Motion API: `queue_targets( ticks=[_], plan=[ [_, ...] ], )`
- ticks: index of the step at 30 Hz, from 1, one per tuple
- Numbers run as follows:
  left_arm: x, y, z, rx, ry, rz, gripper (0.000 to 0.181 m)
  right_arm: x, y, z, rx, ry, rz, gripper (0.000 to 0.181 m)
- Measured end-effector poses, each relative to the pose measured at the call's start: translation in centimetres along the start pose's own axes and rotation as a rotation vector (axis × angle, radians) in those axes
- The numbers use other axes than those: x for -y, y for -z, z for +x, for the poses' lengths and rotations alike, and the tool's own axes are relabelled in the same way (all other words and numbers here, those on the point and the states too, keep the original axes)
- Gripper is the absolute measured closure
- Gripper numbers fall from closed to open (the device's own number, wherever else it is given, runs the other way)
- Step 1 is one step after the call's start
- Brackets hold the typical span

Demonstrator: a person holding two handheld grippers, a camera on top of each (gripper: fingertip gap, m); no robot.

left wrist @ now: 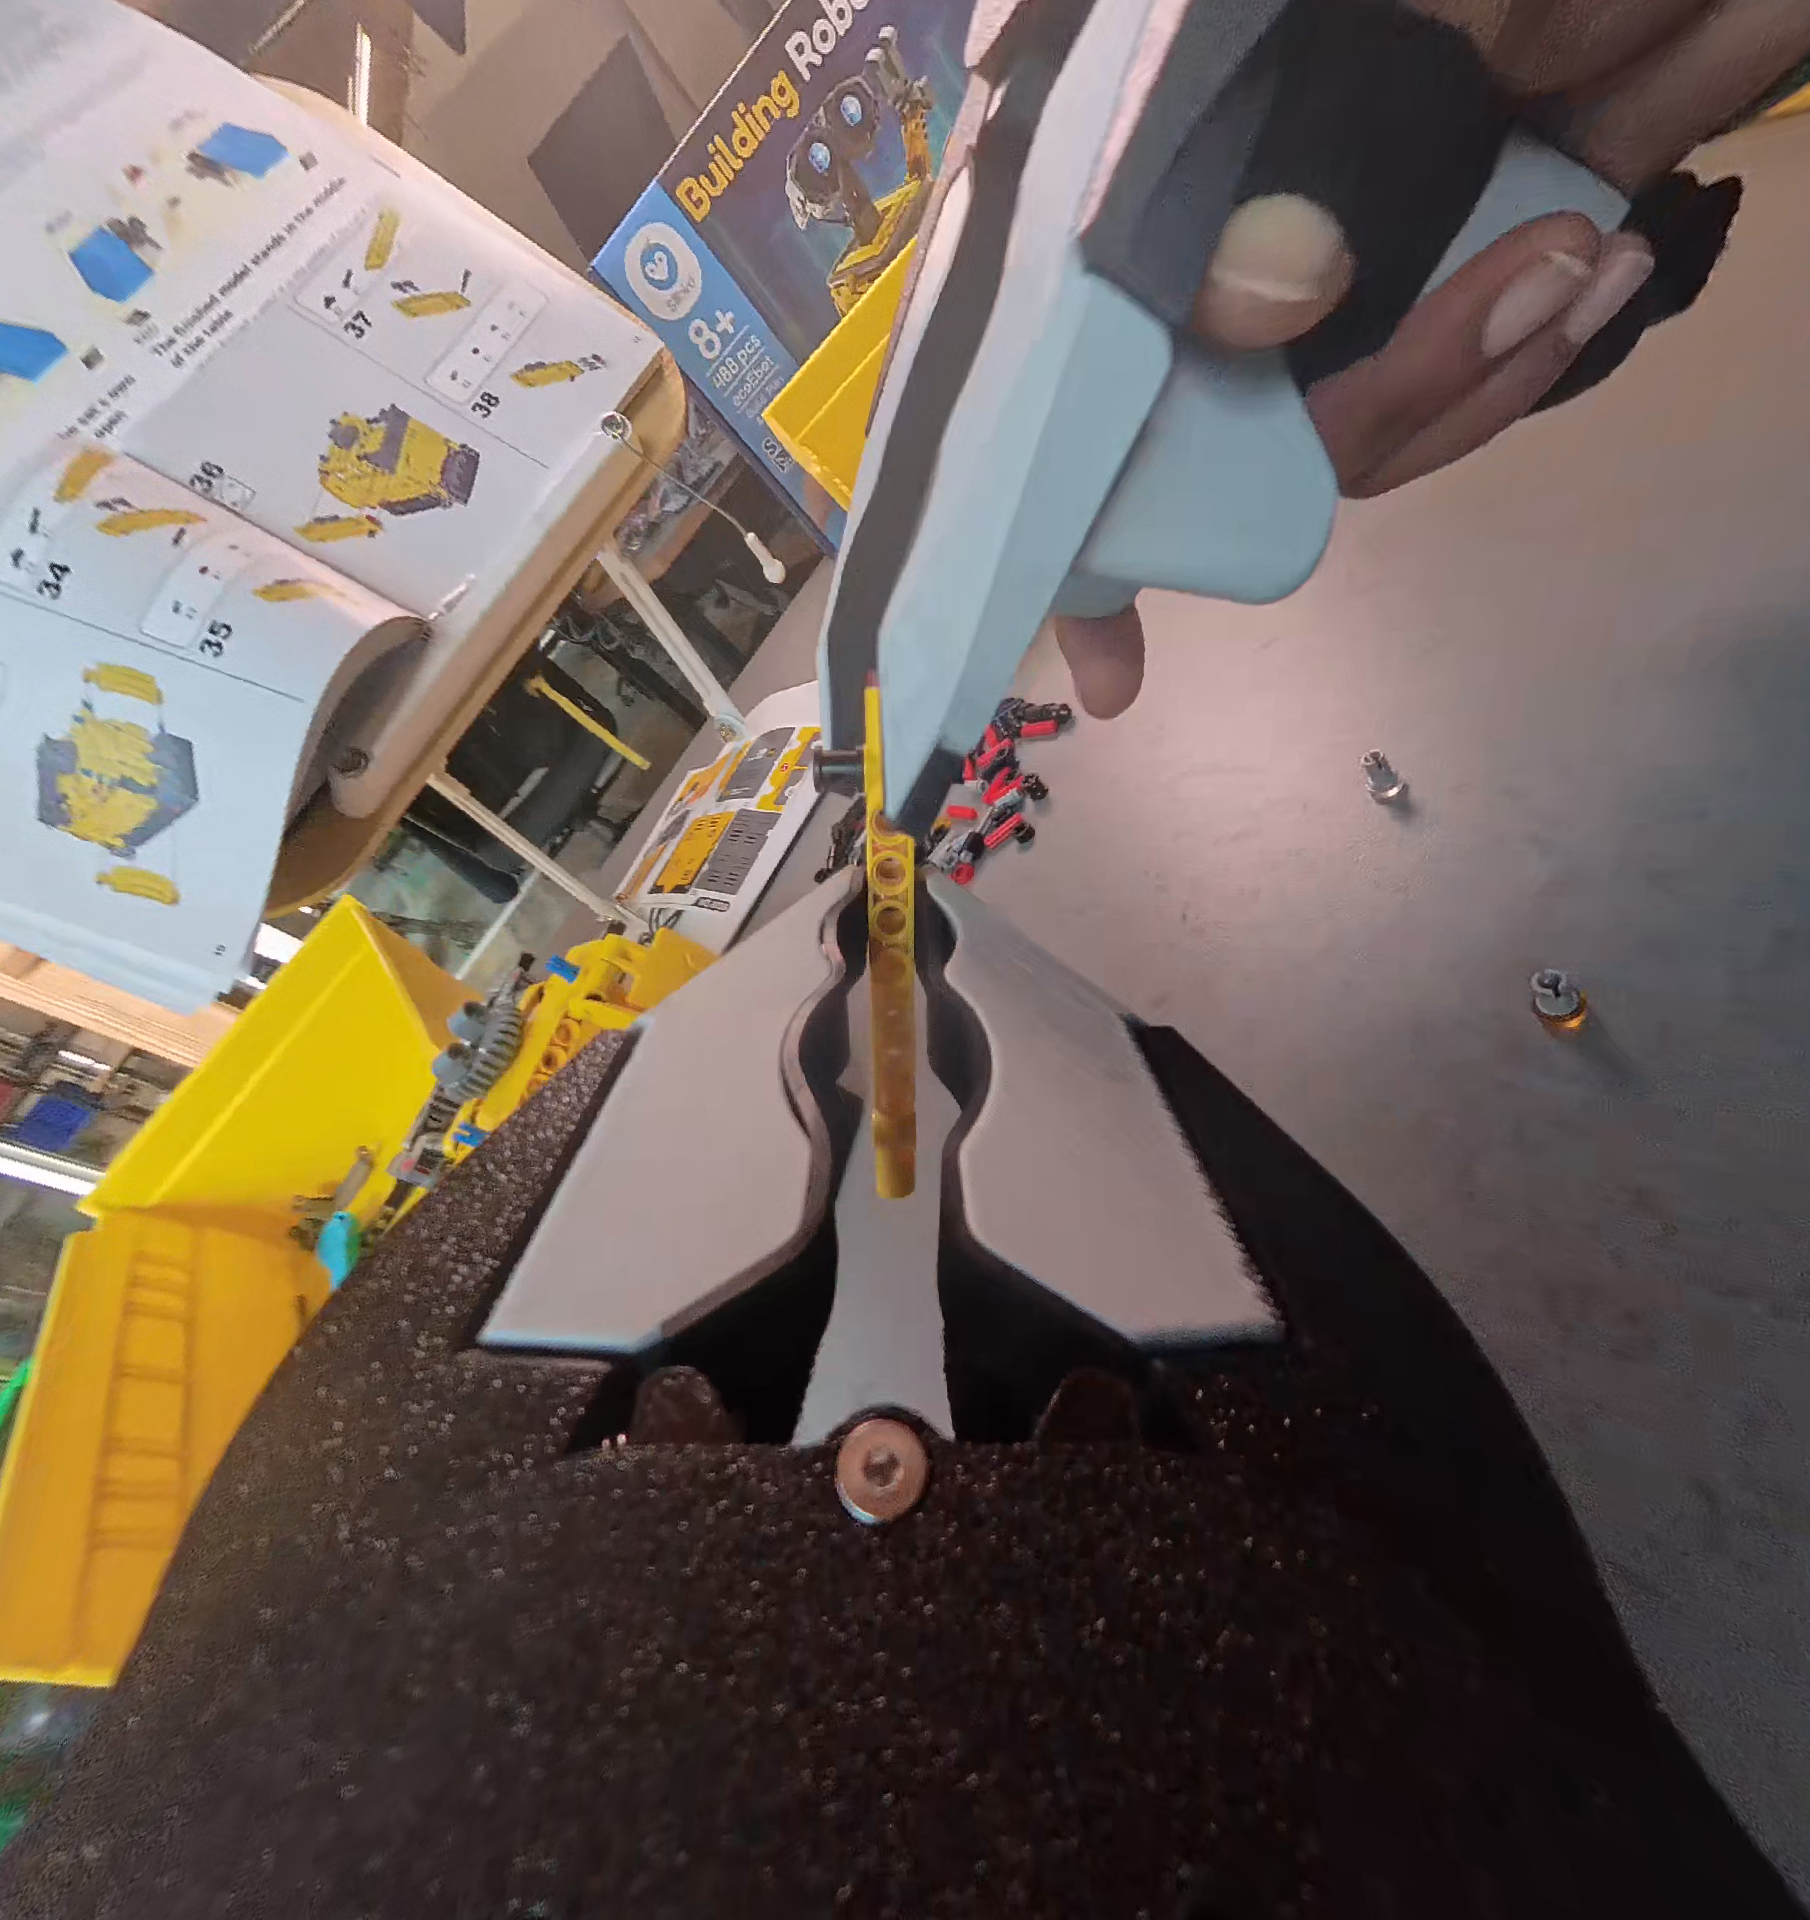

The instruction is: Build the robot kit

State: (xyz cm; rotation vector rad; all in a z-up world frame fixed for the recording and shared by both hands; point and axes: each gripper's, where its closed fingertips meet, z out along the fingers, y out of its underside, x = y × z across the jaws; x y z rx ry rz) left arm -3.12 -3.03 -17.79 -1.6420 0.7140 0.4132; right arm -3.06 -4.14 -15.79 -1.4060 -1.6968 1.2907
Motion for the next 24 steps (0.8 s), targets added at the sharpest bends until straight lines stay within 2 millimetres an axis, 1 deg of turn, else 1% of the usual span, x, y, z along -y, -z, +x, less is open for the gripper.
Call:
queue_targets(
  ticks=[1, 3, 5, 6, 8, 10, 11, 12, 14, 16, 18, 22, 24],
  plan=[
    [0.0, -0.1, 0.1, 0.020, -0.043, -0.009, 0.175, -0.2, -0.2, 0.1, -0.017, 0.016, -0.013, 0.156],
    [-0.2, -0.2, 0.5, 0.016, -0.073, -0.025, 0.174, -0.7, -0.2, 0.0, -0.026, 0.073, -0.055, 0.156],
    [-0.5, -0.4, 1.6, -0.081, -0.016, -0.027, 0.164, -1.4, 0.2, -0.4, 0.013, 0.158, -0.105, 0.156],
    [-0.5, -0.4, 2.5, -0.167, 0.040, -0.015, 0.154, -1.6, 0.6, -1.0, 0.061, 0.208, -0.125, 0.156],
    [0.0, 0.4, 4.8, -0.400, 0.200, 0.027, 0.142, -2.6, 1.7, -2.2, 0.159, 0.327, -0.204, 0.156],
    [1.0, 2.0, 6.7, -0.640, 0.352, 0.071, 0.140, -4.0, 2.8, -3.9, 0.276, 0.467, -0.284, 0.156],
    [1.5, 2.7, 7.4, -0.726, 0.402, 0.085, 0.137, -4.4, 3.1, -4.7, 0.319, 0.495, -0.311, 0.156],
    [1.8, 3.0, 7.7, -0.769, 0.424, 0.095, 0.136, -4.4, 2.9, -5.2, 0.344, 0.500, -0.321, 0.156],
    [2.3, 3.7, 8.4, -0.840, 0.413, 0.111, 0.136, -4.4, 2.2, -6.1, 0.390, 0.510, -0.315, 0.156],
    [1.9, 3.6, 8.7, -0.836, 0.382, 0.086, 0.145, -5.0, 1.5, -6.6, 0.427, 0.511, -0.334, 0.156],
    [1.3, 3.4, 8.5, -0.802, 0.349, 0.063, 0.146, -5.2, 1.0, -6.5, 0.435, 0.510, -0.337, 0.156],
    [0.3, 2.9, 7.5, -0.744, 0.402, 0.022, 0.147, -4.6, 0.2, -5.5, 0.384, 0.477, -0.301, 0.156],
    [0.0, 2.5, 7.2, -0.719, 0.422, 0.007, 0.147, -4.1, 0.4, -4.9, 0.352, 0.453, -0.279, 0.156]
  ],
)
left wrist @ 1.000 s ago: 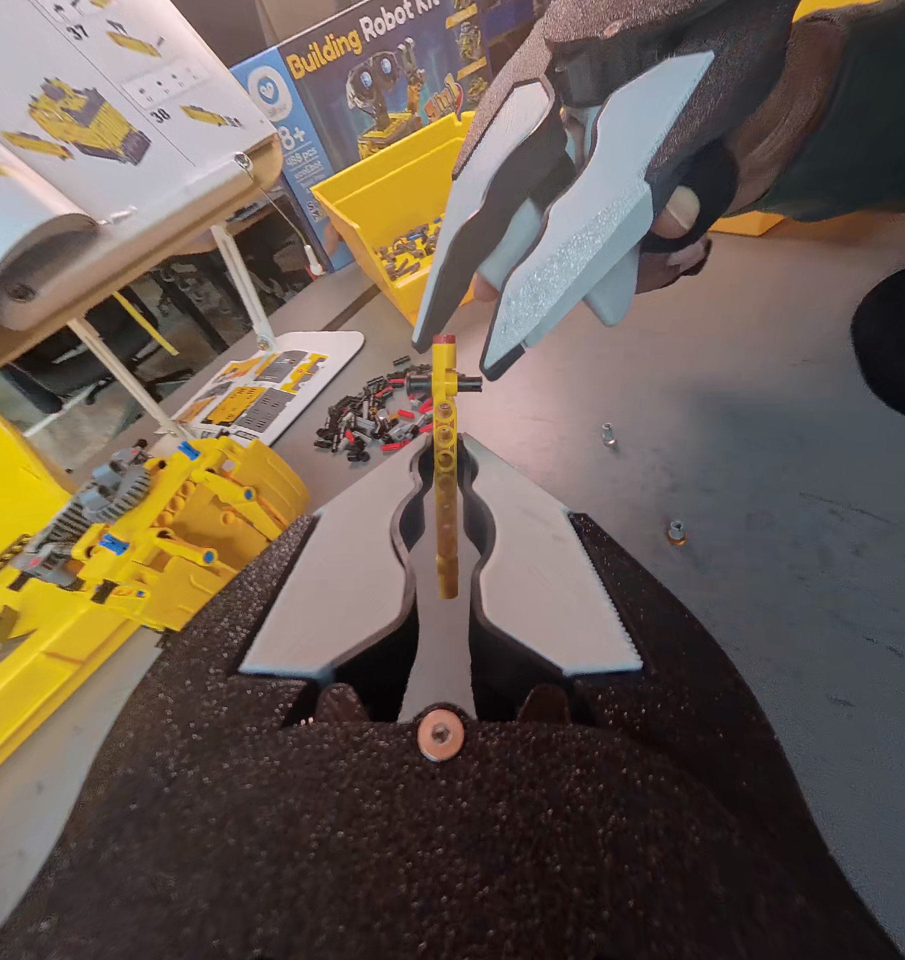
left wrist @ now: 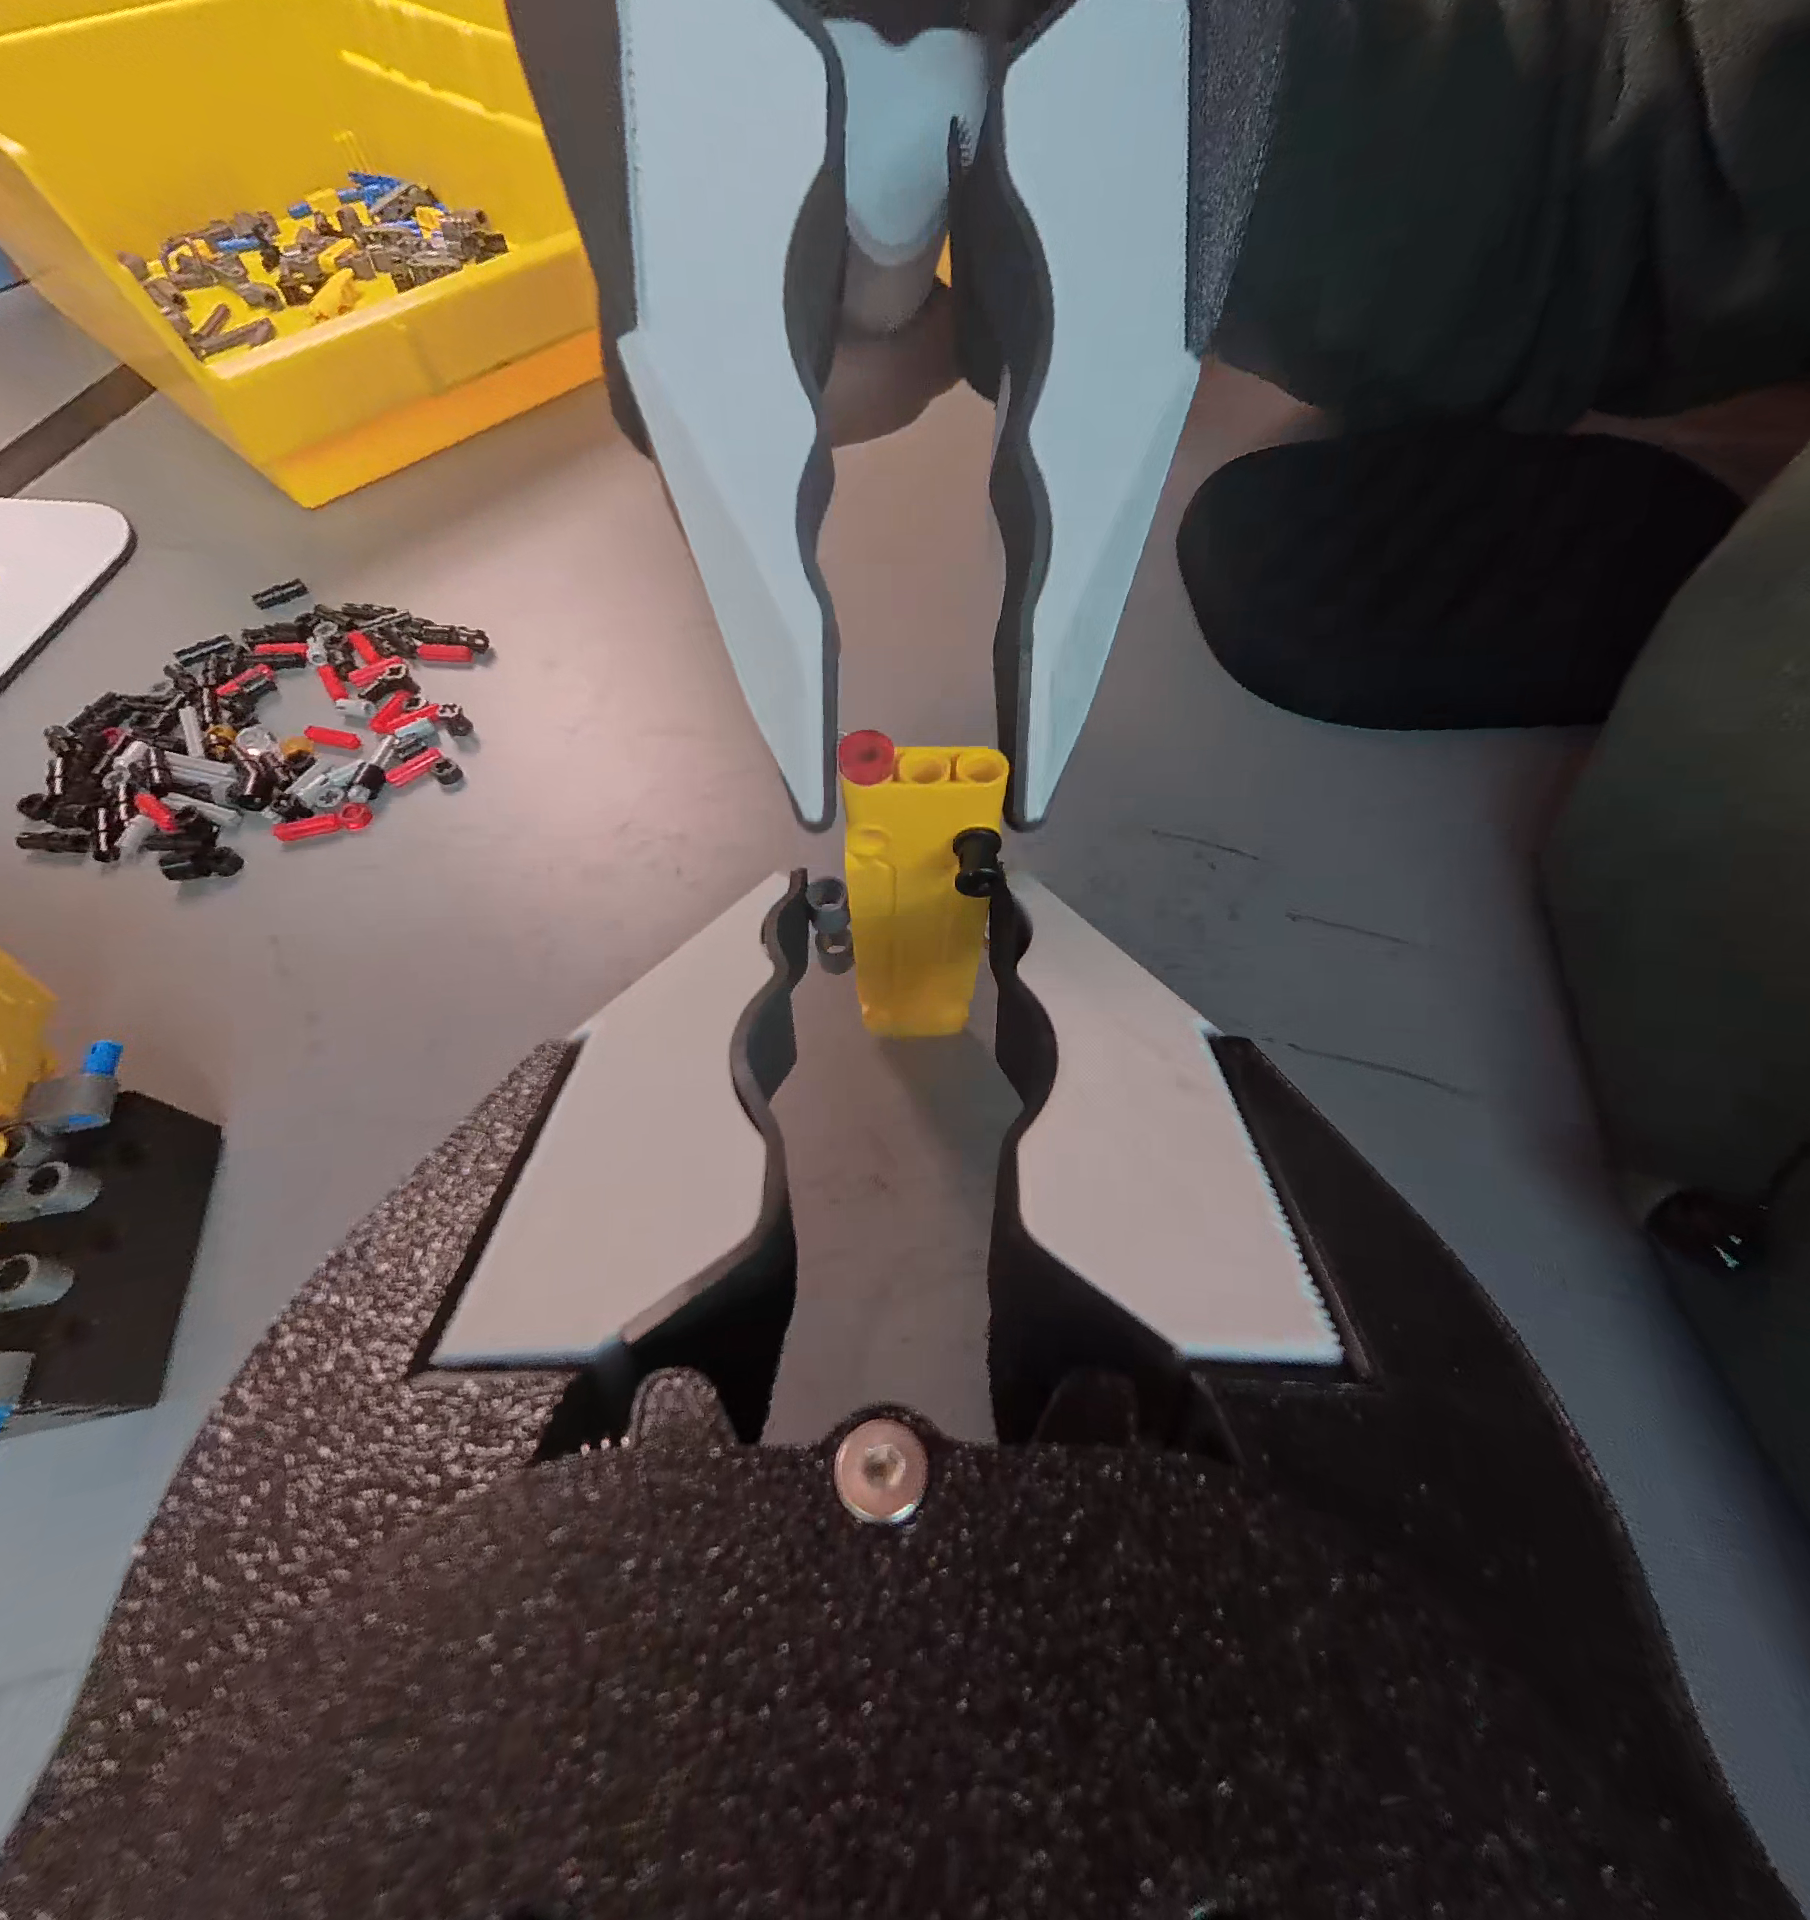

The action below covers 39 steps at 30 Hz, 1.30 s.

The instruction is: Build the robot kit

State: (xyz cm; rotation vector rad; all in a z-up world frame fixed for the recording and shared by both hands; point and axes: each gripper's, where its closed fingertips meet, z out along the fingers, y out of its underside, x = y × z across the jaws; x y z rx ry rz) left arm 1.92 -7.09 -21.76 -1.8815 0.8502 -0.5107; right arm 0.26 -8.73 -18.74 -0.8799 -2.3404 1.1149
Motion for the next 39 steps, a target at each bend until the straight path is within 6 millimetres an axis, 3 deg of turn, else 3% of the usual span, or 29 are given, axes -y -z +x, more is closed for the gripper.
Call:
queue_targets(
  ticks=[2, 5, 8, 11, 19, 32, 35, 39],
  plan=[
    [-0.3, 0.1, -0.3, 0.019, 0.009, -0.013, 0.147, -0.7, 0.8, 0.0, -0.012, -0.032, -0.007, 0.155],
    [-0.5, 0.2, -0.5, 0.023, 0.016, -0.023, 0.147, -3.4, 1.1, -1.0, 0.007, -0.080, -0.092, 0.156],
    [-0.6, 0.2, -0.3, 0.008, 0.026, -0.031, 0.147, -5.8, 0.0, -2.7, 0.040, -0.099, -0.171, 0.156],
    [-1.1, 0.0, -0.2, 0.008, 0.014, -0.061, 0.146, -7.2, -1.0, -3.1, 0.042, -0.091, -0.248, 0.156],
    [-1.2, 0.1, -0.1, 0.010, 0.010, -0.065, 0.143, -7.7, -2.0, -3.0, 0.041, -0.089, -0.283, 0.165],
    [-1.3, 0.5, -0.2, 0.006, 0.008, -0.071, 0.139, -7.8, -2.2, -2.8, 0.027, -0.102, -0.278, 0.174],
    [-0.4, 1.9, -0.8, 0.016, 0.002, -0.026, 0.138, -6.5, -0.9, -2.3, 0.013, -0.105, -0.199, 0.175],
    [3.7, 5.0, -1.4, 0.007, 0.058, 0.215, 0.143, 0.6, 3.7, -1.0, -0.011, -0.139, 0.254, 0.175]
  ],
)
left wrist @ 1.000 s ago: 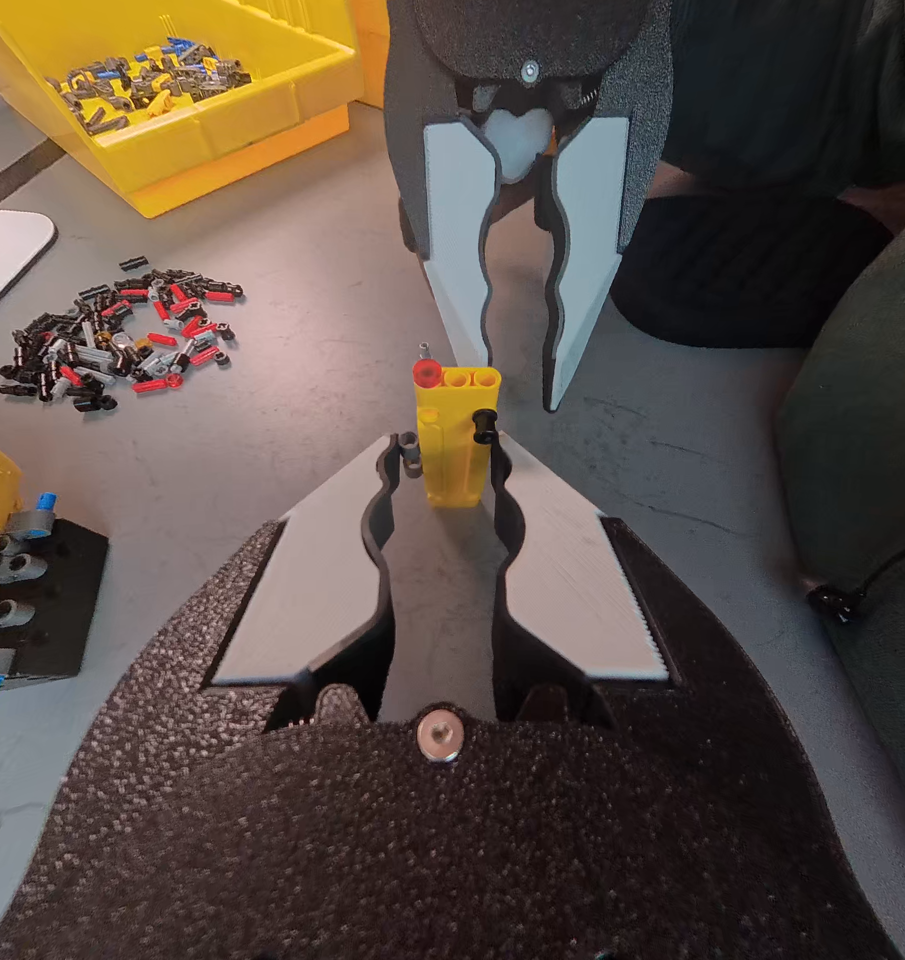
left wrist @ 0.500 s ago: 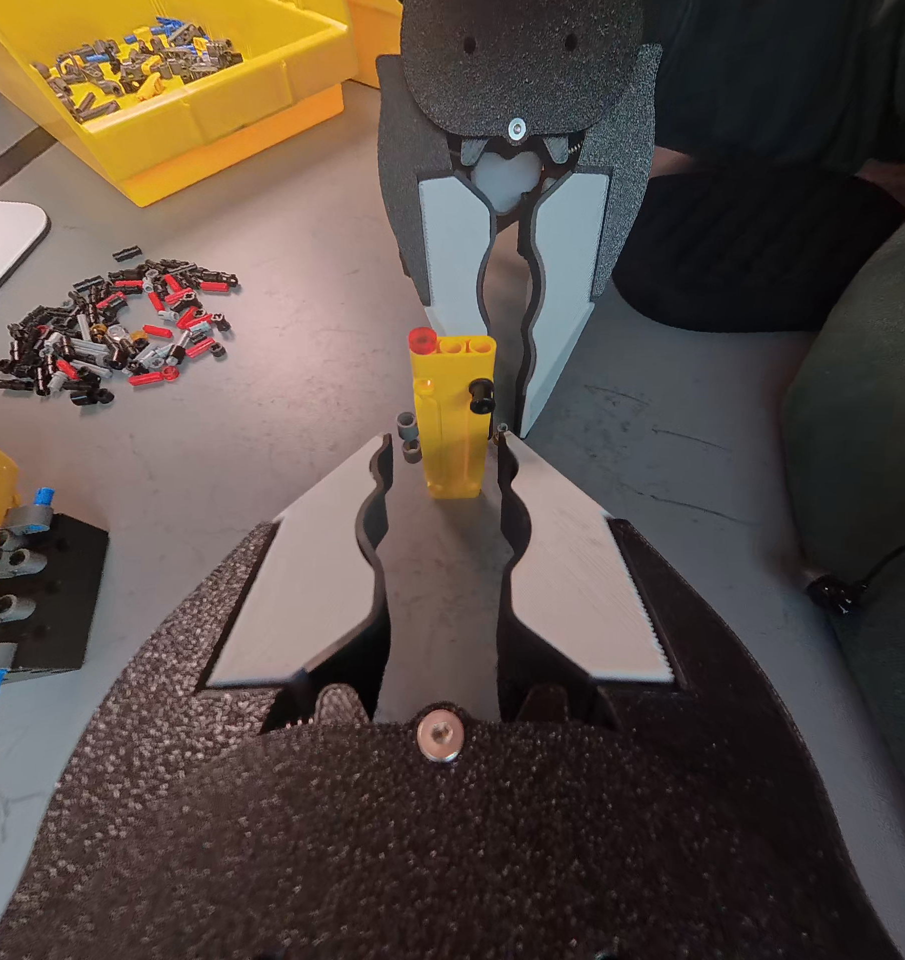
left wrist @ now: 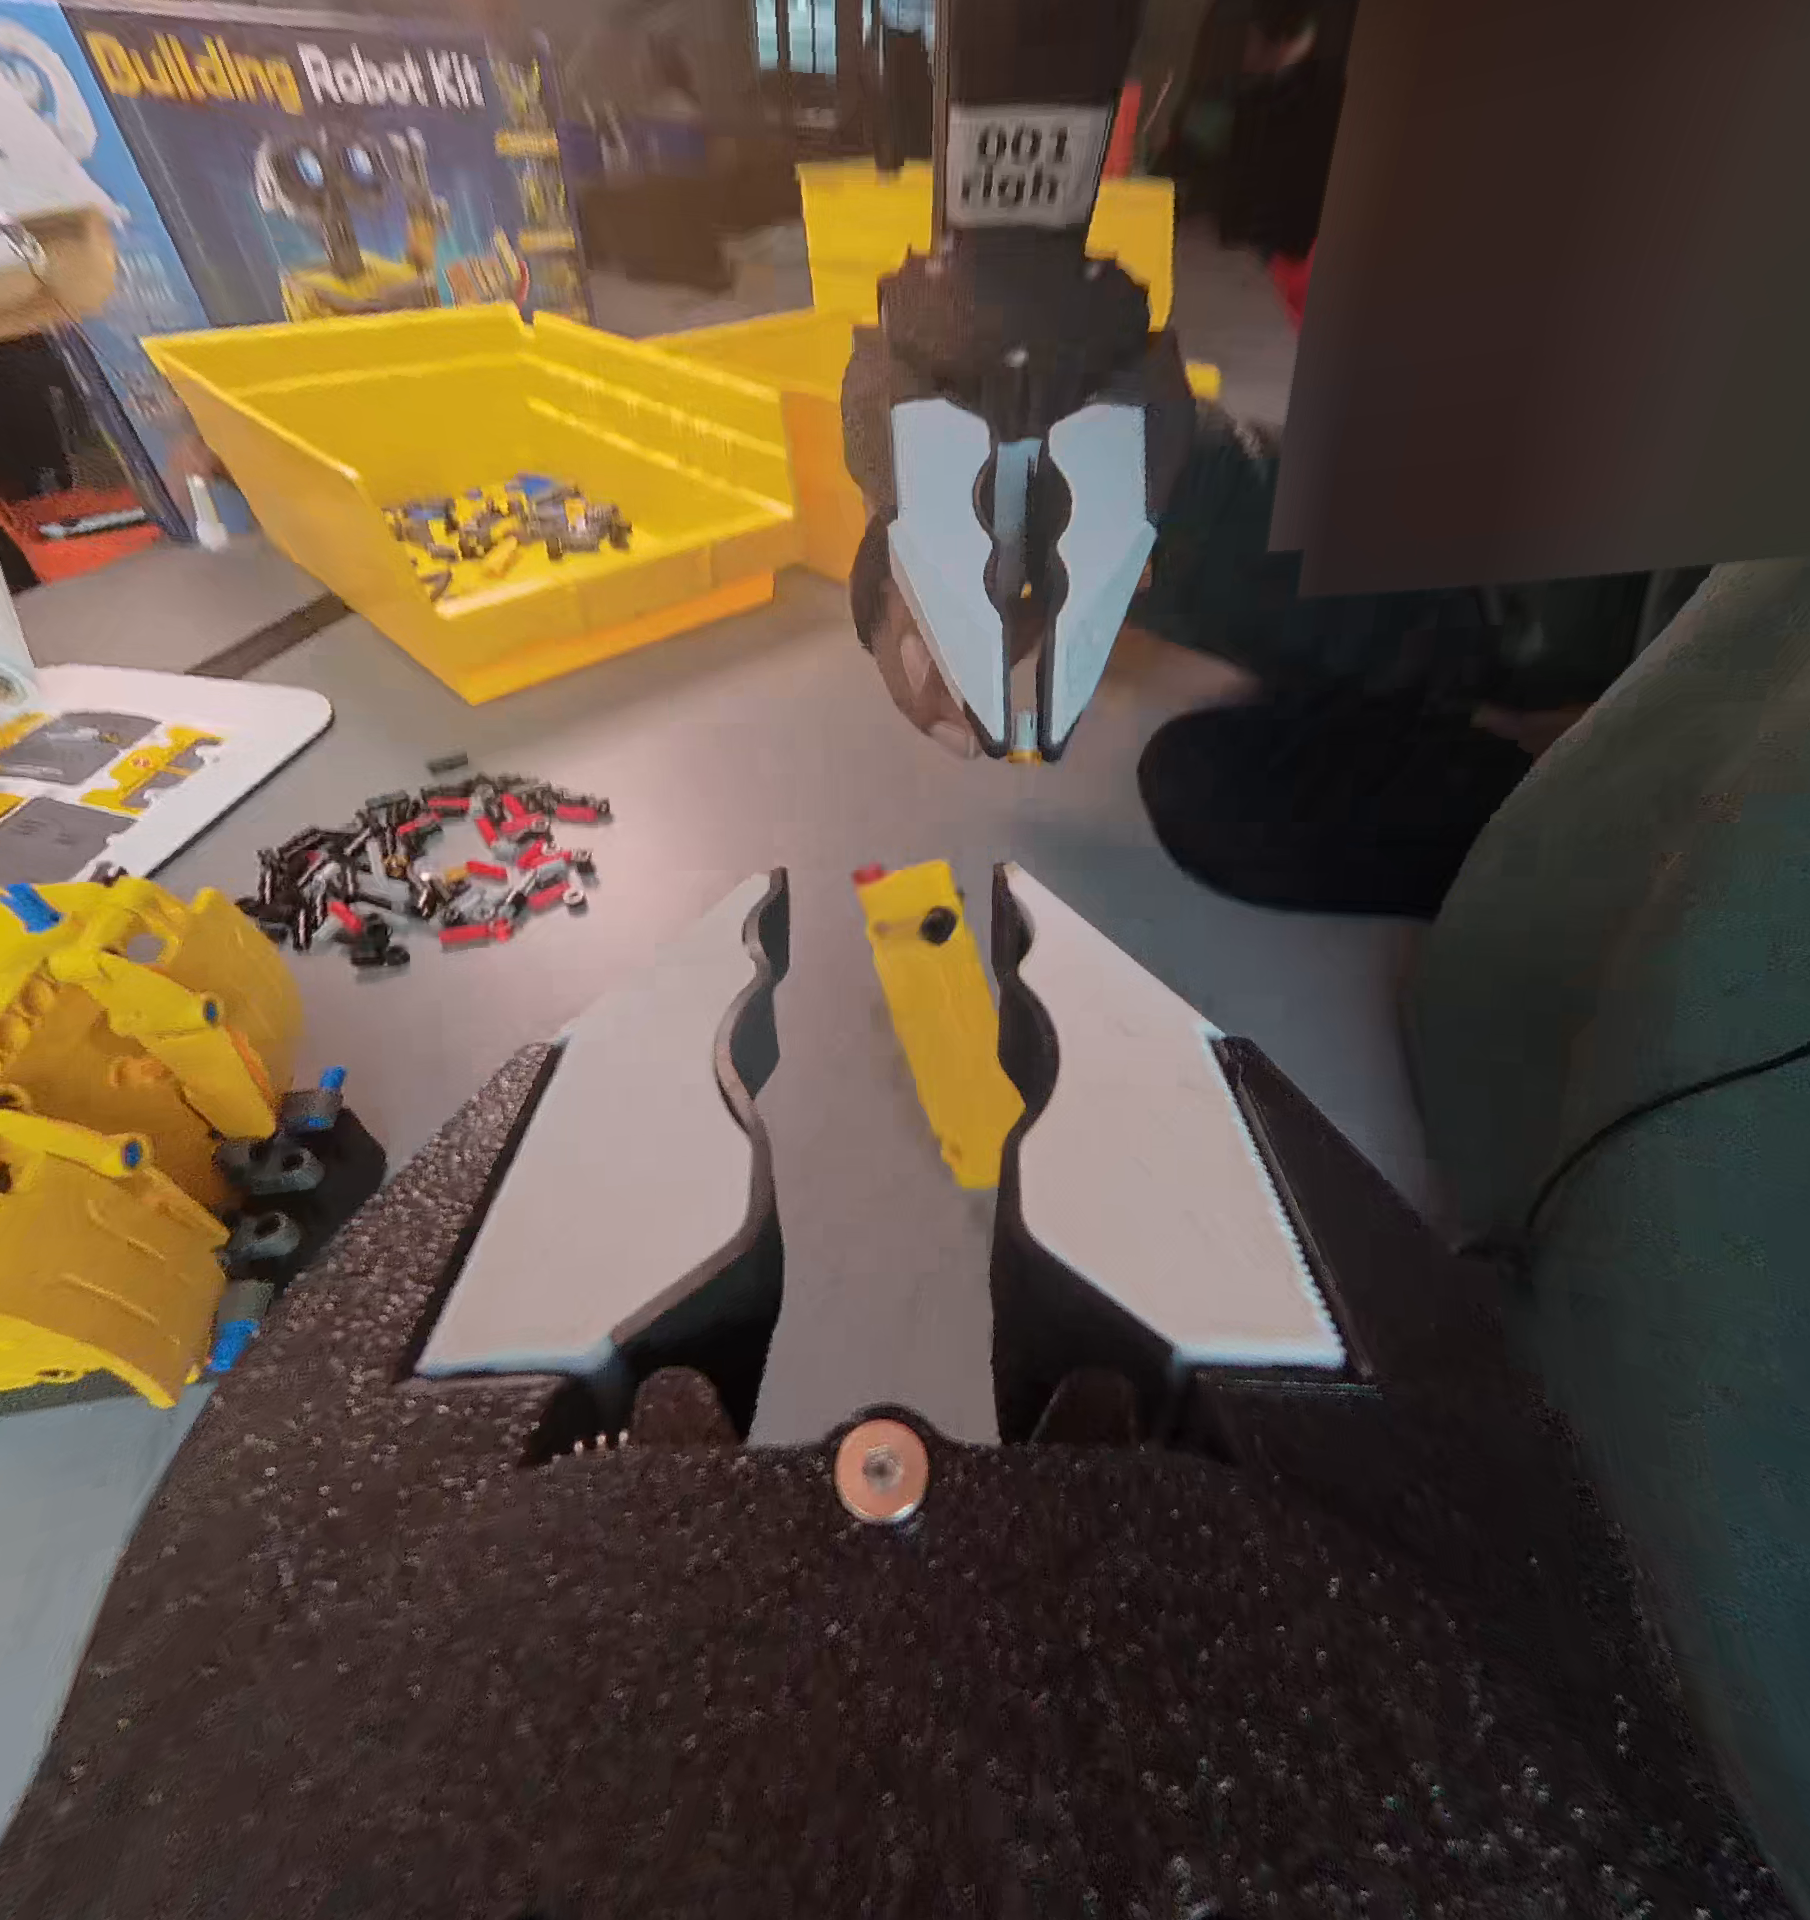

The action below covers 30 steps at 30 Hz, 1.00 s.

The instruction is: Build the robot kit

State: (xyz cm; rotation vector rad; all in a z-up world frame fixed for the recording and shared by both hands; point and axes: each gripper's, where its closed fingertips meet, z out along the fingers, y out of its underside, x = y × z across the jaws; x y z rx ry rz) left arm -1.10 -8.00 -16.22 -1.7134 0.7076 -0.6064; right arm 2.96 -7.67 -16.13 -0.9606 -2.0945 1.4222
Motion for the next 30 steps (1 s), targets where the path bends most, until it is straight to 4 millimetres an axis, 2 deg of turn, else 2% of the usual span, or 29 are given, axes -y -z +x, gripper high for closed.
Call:
queue_targets(
  ticks=[2, 4, 11, 15, 18, 22, 27, 30],
  plan=[
    [2.0, 0.6, 0.6, -0.053, 0.066, 0.121, 0.144, 3.9, 1.6, 0.4, -0.005, -0.035, 0.234, 0.175],
    [2.7, 0.7, 0.9, -0.091, 0.108, 0.168, 0.145, 5.7, 2.1, 0.8, -0.024, -0.051, 0.358, 0.175],
    [1.4, -0.2, 1.4, -0.089, 0.093, 0.088, 0.149, 5.8, 1.1, 0.6, -0.064, -0.022, 0.335, 0.175],
    [2.8, -0.7, 3.0, -0.172, 0.150, 0.172, 0.154, 6.6, 0.5, 0.0, -0.033, -0.061, 0.415, 0.175],
    [5.0, 0.0, 3.9, -0.309, 0.311, 0.307, 0.158, 6.5, -0.4, -0.1, -0.046, -0.045, 0.433, 0.175],
    [5.8, 0.9, 3.3, -0.399, 0.493, 0.380, 0.165, 6.5, -0.5, 0.1, -0.097, 0.004, 0.436, 0.175],
    [5.5, 0.8, 2.5, -0.383, 0.558, 0.370, 0.169, 5.9, -0.9, 0.7, -0.183, 0.100, 0.384, 0.175],
    [5.7, 1.4, 2.2, -0.388, 0.569, 0.398, 0.178, 5.1, -1.2, 1.4, -0.249, 0.159, 0.315, 0.175]
  ],
)
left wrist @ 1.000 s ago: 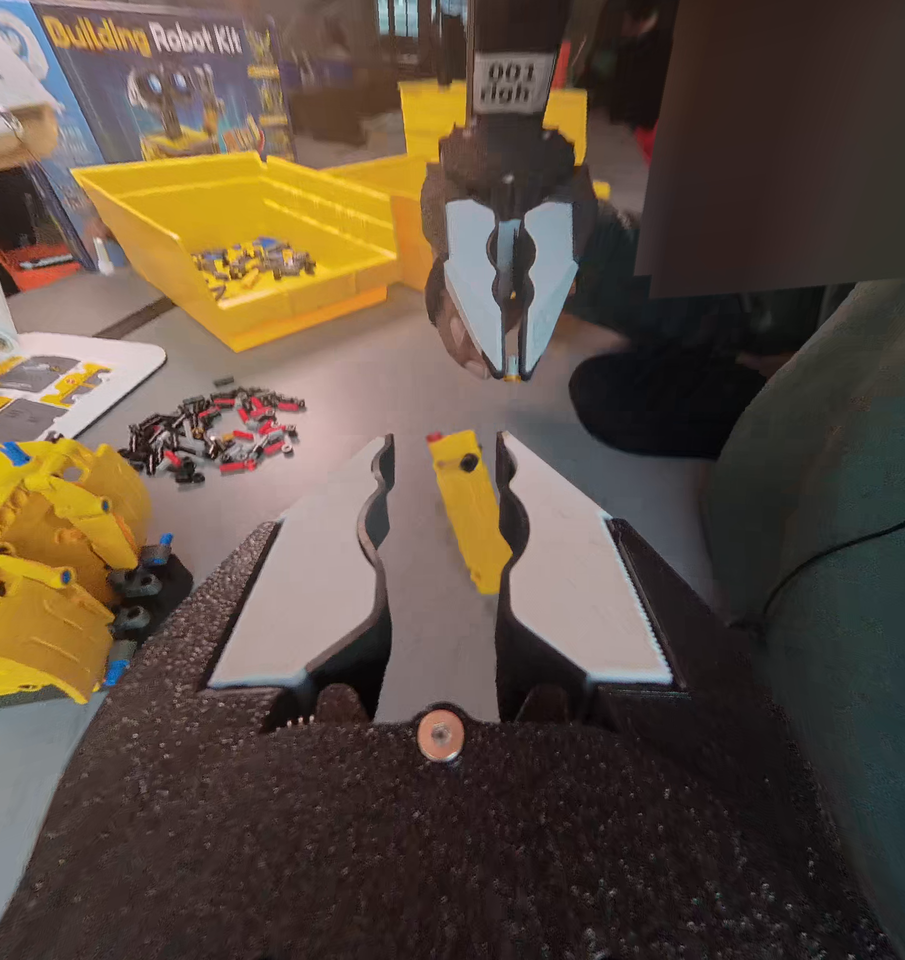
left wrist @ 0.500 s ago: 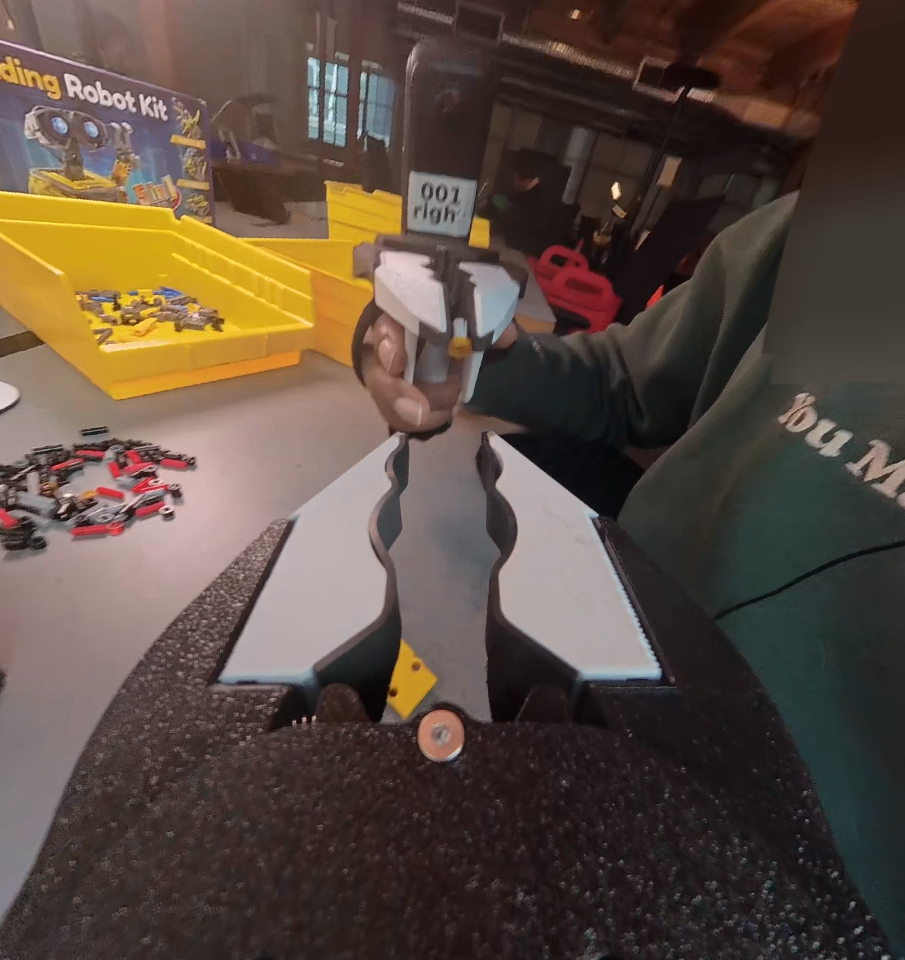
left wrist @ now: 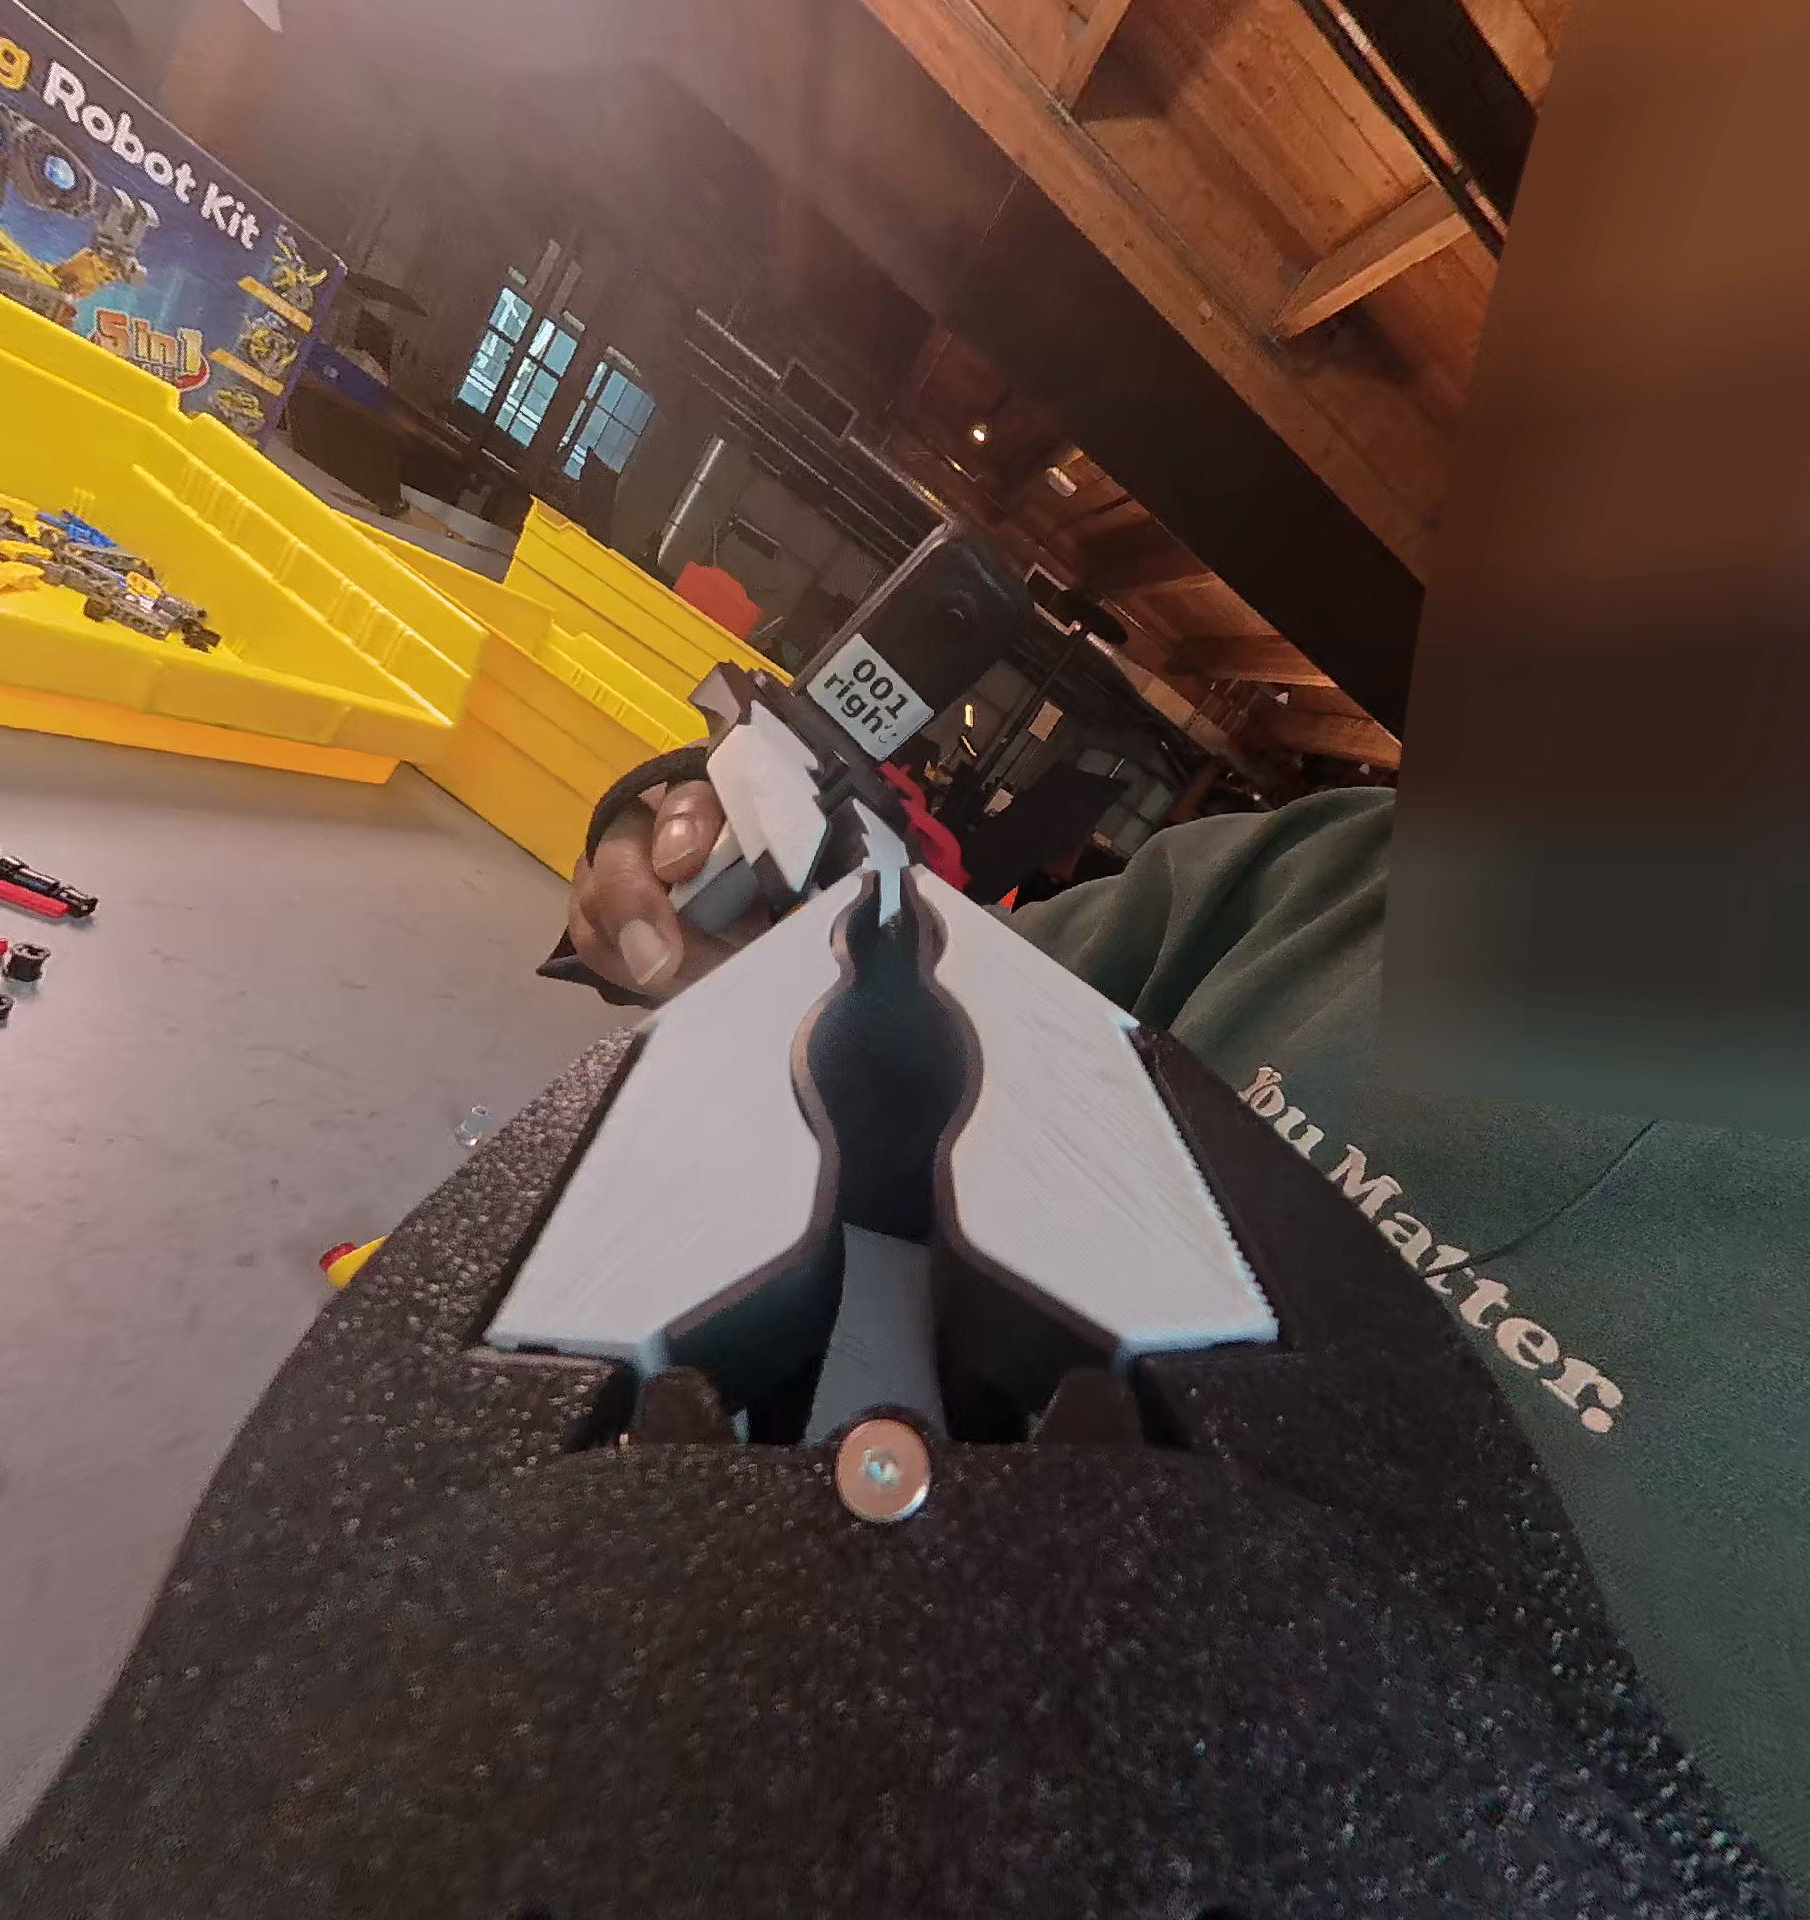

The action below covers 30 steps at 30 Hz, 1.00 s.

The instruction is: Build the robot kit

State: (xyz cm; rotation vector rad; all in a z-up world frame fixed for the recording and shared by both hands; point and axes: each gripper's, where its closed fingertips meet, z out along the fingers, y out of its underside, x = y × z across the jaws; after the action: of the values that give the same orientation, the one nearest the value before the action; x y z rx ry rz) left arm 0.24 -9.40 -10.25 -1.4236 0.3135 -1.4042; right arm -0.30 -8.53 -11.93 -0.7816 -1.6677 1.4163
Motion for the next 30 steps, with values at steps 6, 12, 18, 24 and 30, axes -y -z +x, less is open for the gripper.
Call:
queue_targets(
  ticks=[6, 12, 18, 24, 30],
  plan=[
    [0.2, 0.8, -1.9, 0.104, 0.009, 0.003, 0.175, 0.0, -0.2, 0.1, -0.027, 0.033, 0.001, 0.175],
    [-0.5, -0.2, -0.7, -0.034, 0.169, 0.000, 0.168, 0.8, -0.3, -0.5, -0.031, 0.070, 0.029, 0.176],
    [0.0, 0.3, -1.0, 0.009, 0.156, 0.012, 0.173, -0.2, -0.4, 0.1, -0.068, 0.123, -0.016, 0.178],
    [0.1, 0.8, -1.7, 0.065, 0.119, 0.007, 0.176, -0.6, -0.3, 0.8, -0.106, 0.125, -0.029, 0.181],
    [0.3, 2.2, -4.1, 0.201, 0.081, -0.004, 0.177, -1.6, 0.2, 2.0, -0.135, 0.092, -0.070, 0.181]
  ],
)
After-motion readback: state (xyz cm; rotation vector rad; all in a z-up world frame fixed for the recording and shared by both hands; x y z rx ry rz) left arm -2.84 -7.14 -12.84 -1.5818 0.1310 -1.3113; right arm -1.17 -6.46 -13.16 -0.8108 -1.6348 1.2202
